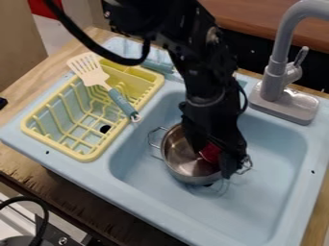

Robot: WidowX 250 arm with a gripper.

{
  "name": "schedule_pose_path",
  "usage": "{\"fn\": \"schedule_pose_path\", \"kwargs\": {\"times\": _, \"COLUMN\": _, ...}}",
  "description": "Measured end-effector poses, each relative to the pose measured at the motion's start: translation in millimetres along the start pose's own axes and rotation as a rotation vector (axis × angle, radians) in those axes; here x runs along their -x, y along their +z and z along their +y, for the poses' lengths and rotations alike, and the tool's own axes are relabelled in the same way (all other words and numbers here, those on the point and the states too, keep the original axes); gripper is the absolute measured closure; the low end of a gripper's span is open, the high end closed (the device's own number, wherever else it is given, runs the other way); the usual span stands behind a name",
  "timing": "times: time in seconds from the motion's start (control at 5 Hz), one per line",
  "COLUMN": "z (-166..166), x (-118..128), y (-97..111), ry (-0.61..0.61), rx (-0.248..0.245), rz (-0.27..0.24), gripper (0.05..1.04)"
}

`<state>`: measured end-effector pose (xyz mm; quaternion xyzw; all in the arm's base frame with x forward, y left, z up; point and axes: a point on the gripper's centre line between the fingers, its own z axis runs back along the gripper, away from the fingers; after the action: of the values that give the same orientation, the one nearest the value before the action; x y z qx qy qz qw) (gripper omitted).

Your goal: Put pot on the left side of sink

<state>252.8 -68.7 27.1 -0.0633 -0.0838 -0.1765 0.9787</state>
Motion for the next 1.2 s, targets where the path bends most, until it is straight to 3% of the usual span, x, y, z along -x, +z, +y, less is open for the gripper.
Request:
{"fn": "schedule_pose_path", "kwargs": {"times": 0.4, "z": -4, "x": 8, "y": -16, "ry": 0.01, "rx": -0.049, "rz": -0.016, "gripper": 0.083}}
{"fn": "schedule_pose_path", "kwargs": {"times": 0.6, "z": -3, "x": 9, "y": -25, "ry": 0.007, "rx": -0.069, "rz": -0.009, "gripper": 0.13}}
{"fn": "schedule_pose_path", "kwargs": {"times": 0.8, "z": -1, "x": 9, "y": -34, "ry": 0.032, "rx": -0.051, "rz": 0.033, "gripper": 0.396}}
{"fn": "schedule_pose_path", "kwargs": {"times": 1.0, "z": 1, "x": 6, "y": -35, "ry": 0.047, "rx": -0.051, "rz": 0.015, "gripper": 0.694}}
{"fn": "schedule_pose_path", "kwargs": {"times": 1.2, "z": 1, "x": 8, "y": -34, "ry": 0.065, "rx": -0.037, "rz": 0.023, "gripper": 0.908}}
